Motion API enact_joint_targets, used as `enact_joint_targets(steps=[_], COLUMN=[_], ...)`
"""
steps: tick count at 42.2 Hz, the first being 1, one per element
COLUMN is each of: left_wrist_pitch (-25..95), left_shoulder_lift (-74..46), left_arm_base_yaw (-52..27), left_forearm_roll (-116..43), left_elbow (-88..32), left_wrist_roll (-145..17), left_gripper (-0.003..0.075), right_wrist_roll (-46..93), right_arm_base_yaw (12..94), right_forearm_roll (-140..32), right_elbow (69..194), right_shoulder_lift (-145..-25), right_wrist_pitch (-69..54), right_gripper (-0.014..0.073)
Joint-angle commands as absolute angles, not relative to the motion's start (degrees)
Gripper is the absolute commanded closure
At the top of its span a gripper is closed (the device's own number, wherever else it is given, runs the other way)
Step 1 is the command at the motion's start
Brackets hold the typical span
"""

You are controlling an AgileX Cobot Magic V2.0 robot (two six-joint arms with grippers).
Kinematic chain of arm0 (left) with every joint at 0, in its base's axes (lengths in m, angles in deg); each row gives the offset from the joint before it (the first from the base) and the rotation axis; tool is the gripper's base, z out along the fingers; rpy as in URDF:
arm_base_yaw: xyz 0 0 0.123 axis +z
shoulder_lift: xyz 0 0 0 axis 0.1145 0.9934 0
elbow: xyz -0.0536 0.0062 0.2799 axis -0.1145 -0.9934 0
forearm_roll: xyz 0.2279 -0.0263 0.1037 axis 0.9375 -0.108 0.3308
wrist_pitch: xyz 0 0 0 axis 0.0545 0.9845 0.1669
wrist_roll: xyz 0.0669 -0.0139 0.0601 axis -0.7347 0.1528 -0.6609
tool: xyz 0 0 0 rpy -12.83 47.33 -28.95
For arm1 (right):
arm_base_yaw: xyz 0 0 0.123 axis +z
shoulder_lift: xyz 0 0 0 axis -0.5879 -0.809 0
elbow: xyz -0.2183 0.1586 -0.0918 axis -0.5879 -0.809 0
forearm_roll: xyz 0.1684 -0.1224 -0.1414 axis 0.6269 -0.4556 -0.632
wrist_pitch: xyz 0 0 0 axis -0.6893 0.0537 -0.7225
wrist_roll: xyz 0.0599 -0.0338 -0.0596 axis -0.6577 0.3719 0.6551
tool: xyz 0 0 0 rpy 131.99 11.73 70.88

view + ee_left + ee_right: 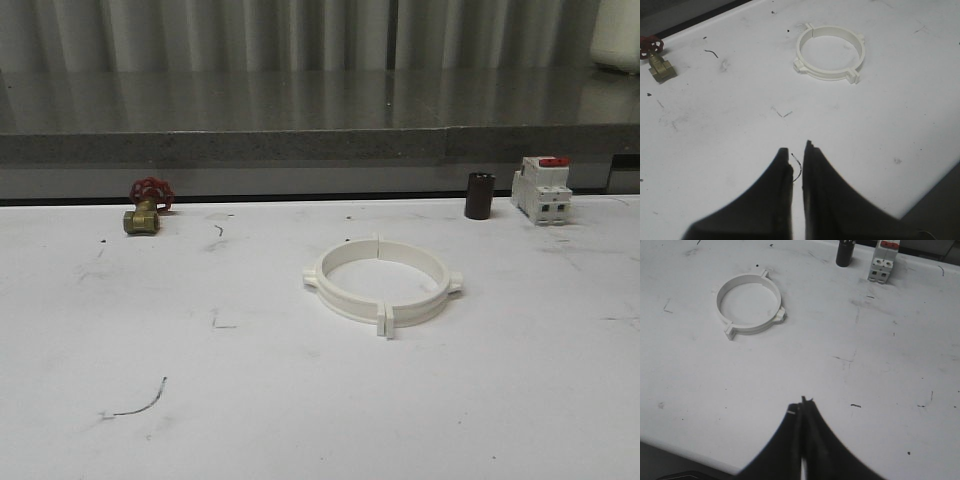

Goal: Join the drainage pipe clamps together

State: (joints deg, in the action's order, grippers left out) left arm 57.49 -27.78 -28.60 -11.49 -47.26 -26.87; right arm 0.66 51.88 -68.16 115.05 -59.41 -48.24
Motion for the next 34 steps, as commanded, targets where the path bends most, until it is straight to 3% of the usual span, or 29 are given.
enact_joint_targets(steps=[1, 19, 34], left_wrist_pitch=[53.09, 52.11, 28.66], left_shoulder_lift=[-27.52, -30.56, -52.74], left_arm_base_yaw=[-28.62, -27.4, -7.05], left_forearm_roll=[-11.84, -12.91, -12.04], left_elbow=[-45.78, -47.08, -69.8], left_wrist_roll=[-26.79, -26.79, -26.79], left_gripper=[0.0741, 0.0741, 0.0741], right_wrist_roll=[1.4, 1.4, 1.4], right_arm_base_yaw=[51.63, 51.63, 51.63], right_forearm_roll=[-67.91, -67.91, -67.91], right_elbow=[116.42, 116.42, 116.42], right_shoulder_lift=[-59.47, -59.47, -59.47], right_wrist_pitch=[-44.97, -44.97, -45.04], right_gripper=[0.0713, 0.0713, 0.0713])
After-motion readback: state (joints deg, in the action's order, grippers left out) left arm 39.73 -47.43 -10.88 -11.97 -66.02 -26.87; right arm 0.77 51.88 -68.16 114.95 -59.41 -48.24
